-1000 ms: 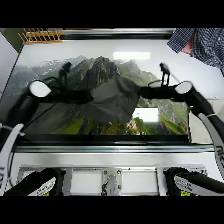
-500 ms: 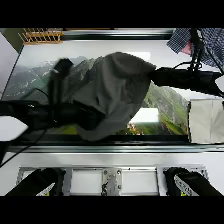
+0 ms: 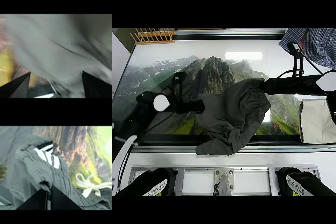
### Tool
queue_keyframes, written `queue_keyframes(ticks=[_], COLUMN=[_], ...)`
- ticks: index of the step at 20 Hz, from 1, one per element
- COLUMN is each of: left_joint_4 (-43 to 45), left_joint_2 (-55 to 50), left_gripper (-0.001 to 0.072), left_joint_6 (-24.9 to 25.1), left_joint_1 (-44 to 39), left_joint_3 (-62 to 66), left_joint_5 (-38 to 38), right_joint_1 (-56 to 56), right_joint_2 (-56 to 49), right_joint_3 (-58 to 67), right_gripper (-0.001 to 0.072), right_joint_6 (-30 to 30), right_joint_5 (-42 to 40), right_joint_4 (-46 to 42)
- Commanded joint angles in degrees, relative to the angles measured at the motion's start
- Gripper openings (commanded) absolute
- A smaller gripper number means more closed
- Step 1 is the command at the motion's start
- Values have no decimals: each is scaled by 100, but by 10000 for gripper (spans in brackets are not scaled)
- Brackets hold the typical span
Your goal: Fold the clothes and pants, and hang the long-sleeved shirts on hangers.
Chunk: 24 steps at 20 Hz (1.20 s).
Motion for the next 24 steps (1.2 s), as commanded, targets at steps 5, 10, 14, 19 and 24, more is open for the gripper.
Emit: queue_keyframes(ticks=[5,10,14,19,24], left_joint_4=[-2721,-2809,-2791,-2789,-2806], left_joint_2=[-2225,-3058,-3405,-3541,-2450], left_gripper=[676,676,676,85,4], left_joint_6=[1655,1751,1740,1727,1755], left_joint_1=[2035,1668,1191,927,1285], left_joint_3=[-11,531,977,1228,1613], left_joint_5=[590,439,452,457,313], right_joint_1=[0,0,0,0,-11], right_joint_2=[-26,-26,-26,-26,173], right_joint_3=[0,0,0,0,304], right_gripper=[18,18,19,18,18], right_joint_6=[17,17,17,15,-197], right_joint_5=[57,55,55,7,-382], right_joint_4=[-44,-42,-42,-42,-44])
